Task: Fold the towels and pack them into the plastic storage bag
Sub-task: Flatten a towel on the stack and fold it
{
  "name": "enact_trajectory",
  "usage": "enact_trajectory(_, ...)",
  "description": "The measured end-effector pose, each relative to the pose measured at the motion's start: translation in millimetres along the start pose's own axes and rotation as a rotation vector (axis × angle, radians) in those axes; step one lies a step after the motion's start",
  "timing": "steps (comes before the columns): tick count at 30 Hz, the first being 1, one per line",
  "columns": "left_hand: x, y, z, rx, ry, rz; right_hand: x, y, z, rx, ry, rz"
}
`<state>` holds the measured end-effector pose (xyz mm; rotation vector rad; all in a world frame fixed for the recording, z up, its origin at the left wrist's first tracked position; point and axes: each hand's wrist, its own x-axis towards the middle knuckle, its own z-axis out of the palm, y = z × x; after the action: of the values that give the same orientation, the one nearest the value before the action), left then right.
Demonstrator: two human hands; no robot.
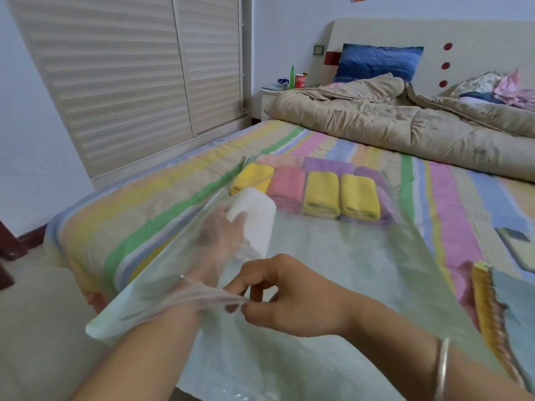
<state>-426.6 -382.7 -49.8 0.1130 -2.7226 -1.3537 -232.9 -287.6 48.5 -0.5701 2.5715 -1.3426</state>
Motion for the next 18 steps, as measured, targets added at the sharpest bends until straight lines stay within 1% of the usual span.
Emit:
enact_trajectory(4,29,-4,7,0.036,0.070,0.157,8,11,-11,0.185,-0.205,0.074)
enact_trajectory(6,36,-5,9,0.064,0.079,0.182,13,19,-12,0.294,-0.304,0.123)
enact_trajectory(7,35,-3,10,0.097,0.085,0.190,15,23,-13,0.361,-0.314,0.142)
enact_trajectory(8,31,-1,11,0.137,0.144,0.213,18,26,-15,0.424,-0.280,0.150)
enact_trajectory(9,25,0,12,0.189,0.238,0.280,23,32,-17,0.457,-0.183,0.161)
enact_trajectory(10,21,-2,16,0.282,0.324,0.388,29,40,-19,0.434,-0.031,0.175)
enact_trajectory(11,13,0,18,0.398,0.375,0.503,36,52,-22,0.334,0.151,0.184)
enact_trajectory(12,8,-3,23,0.490,0.400,0.621,43,66,-25,0.151,0.334,0.176)
enact_trajectory(13,2,-5,28,0.586,0.402,0.731,49,81,-27,-0.082,0.488,0.156)
enact_trajectory(14,-6,-4,31,0.677,0.391,0.816,55,94,-29,-0.298,0.581,0.128)
enact_trajectory(15,-14,-2,33,0.774,0.323,0.836,58,105,-29,-0.463,0.616,0.104)
enact_trajectory(16,-22,0,35,0.873,0.217,0.797,61,113,-30,-0.563,0.609,0.113)
enact_trajectory(17,-24,0,39,0.948,0.131,0.719,63,119,-30,-0.607,0.580,0.152)
enact_trajectory(18,-22,3,43,0.983,0.115,0.648,65,123,-29,-0.629,0.533,0.211)
